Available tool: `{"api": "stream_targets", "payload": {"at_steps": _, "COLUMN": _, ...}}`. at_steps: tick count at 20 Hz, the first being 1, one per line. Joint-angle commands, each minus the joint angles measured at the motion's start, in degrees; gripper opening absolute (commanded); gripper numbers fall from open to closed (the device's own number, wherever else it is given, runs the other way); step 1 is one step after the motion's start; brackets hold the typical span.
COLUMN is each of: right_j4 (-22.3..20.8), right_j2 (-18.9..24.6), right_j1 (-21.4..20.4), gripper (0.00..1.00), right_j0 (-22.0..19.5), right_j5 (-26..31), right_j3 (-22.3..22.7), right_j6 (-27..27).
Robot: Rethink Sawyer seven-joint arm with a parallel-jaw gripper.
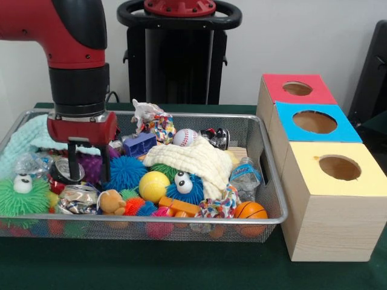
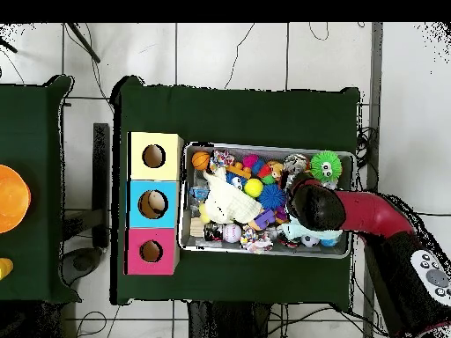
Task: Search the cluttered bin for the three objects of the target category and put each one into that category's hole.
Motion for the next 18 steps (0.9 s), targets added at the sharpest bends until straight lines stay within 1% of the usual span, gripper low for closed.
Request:
{"api": "stream_targets", "payload": {"at_steps": 1, "right_j4": -3.6, "right_j2": -0.5, "right_j1": 0.8, "gripper": 1.0, "right_j0": 1.3, "right_j5": -2.6, "right_j3": -3.7, "right_j6": -0.7}}
{"api": "stream_targets", "payload": {"at_steps": 6, "right_j4": -3.5, "right_j2": -2.3, "right_j1": -0.1, "gripper": 1.0, "right_j0": 3.1, "right_j5": -2.4, "right_j3": -3.0, "right_j6": 0.7}}
{"api": "stream_targets", "payload": {"at_steps": 13, "right_j4": -3.4, "right_j2": -2.5, "right_j1": -0.1, "gripper": 1.0, "right_j0": 3.2, "right_j5": -2.6, "right_j3": -2.9, "right_j6": 0.3}}
{"api": "stream_targets", "payload": {"at_steps": 18, "right_j4": -3.3, "right_j2": -3.5, "right_j1": 0.4, "gripper": 1.0, "right_j0": 3.8, "right_j5": -2.1, "right_j3": -3.3, "right_j6": 0.8}}
